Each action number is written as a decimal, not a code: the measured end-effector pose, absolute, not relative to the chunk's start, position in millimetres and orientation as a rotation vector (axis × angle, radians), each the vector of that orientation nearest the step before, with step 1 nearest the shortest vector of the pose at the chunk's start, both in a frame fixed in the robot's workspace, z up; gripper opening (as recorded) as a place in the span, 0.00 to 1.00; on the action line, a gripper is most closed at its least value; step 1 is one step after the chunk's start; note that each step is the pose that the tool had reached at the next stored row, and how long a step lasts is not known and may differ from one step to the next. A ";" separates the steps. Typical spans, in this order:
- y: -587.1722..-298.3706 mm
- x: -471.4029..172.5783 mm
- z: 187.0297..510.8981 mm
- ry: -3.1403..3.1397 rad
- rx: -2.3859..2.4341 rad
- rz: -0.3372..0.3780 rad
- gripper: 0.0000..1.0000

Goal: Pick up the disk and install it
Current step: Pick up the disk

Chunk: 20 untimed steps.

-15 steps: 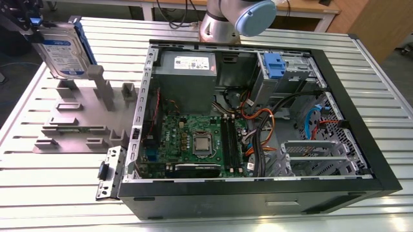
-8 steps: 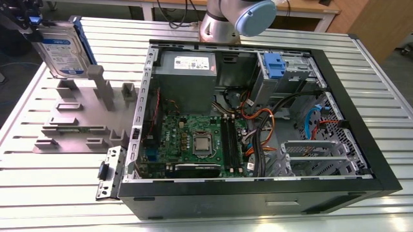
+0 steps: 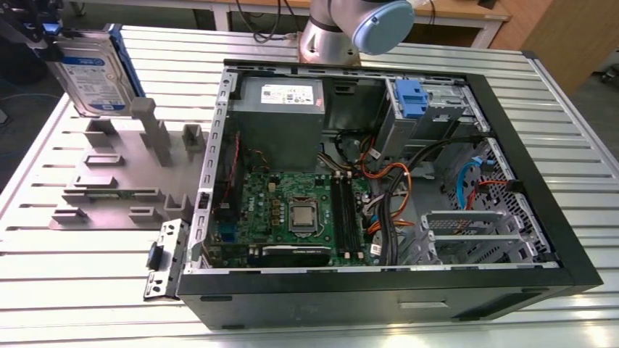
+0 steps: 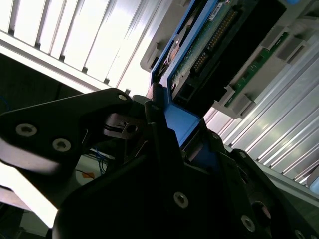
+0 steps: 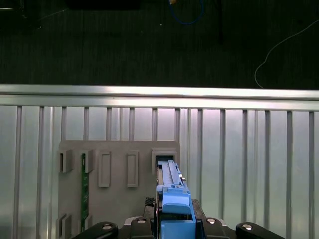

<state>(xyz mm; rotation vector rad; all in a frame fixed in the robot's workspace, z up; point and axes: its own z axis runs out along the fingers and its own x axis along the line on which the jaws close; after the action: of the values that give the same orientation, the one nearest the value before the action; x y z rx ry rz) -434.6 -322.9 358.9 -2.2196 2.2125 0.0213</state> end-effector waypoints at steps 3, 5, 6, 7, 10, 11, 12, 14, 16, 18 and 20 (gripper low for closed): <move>-323.0 -434.7 360.3 2.212 -2.220 0.021 0.36; -323.0 -434.6 361.1 2.212 -2.219 0.021 0.36; -322.9 -434.6 361.4 2.212 -2.219 0.021 0.36; -322.9 -434.6 361.9 2.212 -2.219 0.021 0.36; -323.0 -434.6 362.9 2.212 -2.220 0.021 0.36; -323.0 -434.6 363.3 2.212 -2.220 0.021 0.36; -322.9 -434.6 363.5 2.212 -2.219 0.021 0.36; -322.9 -434.7 363.8 2.212 -2.219 0.021 0.36; -322.9 -434.6 365.6 2.213 -2.220 0.021 0.36; -322.9 -434.6 365.9 2.213 -2.220 0.021 0.36; -322.9 -434.6 366.1 2.212 -2.220 0.021 0.36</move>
<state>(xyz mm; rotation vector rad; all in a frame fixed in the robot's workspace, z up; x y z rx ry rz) -434.6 -322.9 366.1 -2.2196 2.2125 0.0210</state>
